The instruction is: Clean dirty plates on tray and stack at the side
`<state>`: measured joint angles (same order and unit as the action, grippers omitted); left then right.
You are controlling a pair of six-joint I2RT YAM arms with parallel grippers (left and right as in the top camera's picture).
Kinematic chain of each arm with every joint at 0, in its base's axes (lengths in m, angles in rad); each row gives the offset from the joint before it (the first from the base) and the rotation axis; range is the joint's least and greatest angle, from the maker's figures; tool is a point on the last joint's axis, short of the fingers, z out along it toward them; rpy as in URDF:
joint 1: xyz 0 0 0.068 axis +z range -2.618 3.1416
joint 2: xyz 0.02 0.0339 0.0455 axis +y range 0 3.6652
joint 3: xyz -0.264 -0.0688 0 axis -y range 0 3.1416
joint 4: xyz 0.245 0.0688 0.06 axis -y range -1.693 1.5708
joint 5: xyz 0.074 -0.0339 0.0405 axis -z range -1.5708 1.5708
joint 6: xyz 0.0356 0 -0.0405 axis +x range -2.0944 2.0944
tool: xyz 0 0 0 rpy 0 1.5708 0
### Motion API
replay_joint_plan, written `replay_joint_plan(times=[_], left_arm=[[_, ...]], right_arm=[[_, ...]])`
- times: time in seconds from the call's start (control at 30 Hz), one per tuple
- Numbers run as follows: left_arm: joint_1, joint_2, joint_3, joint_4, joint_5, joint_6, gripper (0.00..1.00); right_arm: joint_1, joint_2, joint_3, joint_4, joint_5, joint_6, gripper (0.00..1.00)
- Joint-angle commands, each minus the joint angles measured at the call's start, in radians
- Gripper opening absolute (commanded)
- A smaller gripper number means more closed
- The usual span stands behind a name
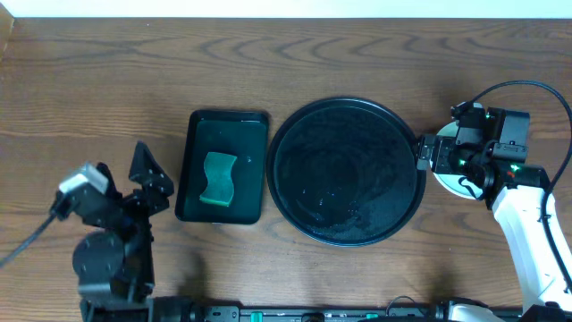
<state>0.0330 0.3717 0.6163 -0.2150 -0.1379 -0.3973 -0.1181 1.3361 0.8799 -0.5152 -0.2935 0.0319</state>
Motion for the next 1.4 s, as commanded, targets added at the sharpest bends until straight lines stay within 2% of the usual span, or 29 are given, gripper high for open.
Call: replay_joint_plan(times=[0.0,0.33,0.57,1.37], left_arm=[[0.003,-0.09,-0.078,0.061,-0.009,-0.017,0.8],[0.002,-0.32,-0.309,0.338,-0.008,-0.028,0.8],[0.0,-0.37,-0.385,0.465,-0.008,-0.039,0.8],[-0.006,-0.37,-0.567,0.49,-0.005,-0.113,0.8]], right_arm=[[0.008,-0.01,0.016,-0.001,-0.01,-0.022,0.99],[0.008,-0.01,0.016,-0.001,-0.01,-0.022,0.99],[0.008,-0.01,0.016,-0.001,-0.01,-0.022,0.99],[0.008,-0.01,0.016,-0.001,-0.01,-0.022,0.99]])
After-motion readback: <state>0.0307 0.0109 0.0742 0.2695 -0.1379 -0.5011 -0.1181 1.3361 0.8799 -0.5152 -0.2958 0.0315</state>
